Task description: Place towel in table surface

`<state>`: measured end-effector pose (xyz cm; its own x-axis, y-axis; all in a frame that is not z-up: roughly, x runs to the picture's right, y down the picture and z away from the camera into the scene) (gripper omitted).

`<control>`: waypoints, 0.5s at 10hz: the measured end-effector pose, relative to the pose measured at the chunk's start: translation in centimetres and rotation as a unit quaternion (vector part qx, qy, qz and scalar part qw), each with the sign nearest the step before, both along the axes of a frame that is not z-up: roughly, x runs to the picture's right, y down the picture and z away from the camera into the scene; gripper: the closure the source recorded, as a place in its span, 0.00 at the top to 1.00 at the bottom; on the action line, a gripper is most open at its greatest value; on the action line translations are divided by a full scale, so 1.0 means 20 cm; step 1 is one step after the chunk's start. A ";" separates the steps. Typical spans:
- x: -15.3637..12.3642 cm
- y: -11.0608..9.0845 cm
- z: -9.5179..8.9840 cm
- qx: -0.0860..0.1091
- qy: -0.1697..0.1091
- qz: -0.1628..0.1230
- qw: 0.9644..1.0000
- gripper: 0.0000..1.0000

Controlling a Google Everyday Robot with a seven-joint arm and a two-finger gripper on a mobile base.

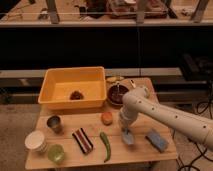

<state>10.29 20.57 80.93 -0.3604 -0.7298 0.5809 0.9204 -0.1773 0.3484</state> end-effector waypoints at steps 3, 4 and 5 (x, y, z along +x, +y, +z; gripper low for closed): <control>0.04 0.01 -0.01 -0.001 0.008 0.000 1.000 0.80; 0.06 0.01 -0.02 0.000 0.013 0.008 1.000 0.80; 0.07 0.01 -0.02 0.001 0.013 0.010 1.000 0.80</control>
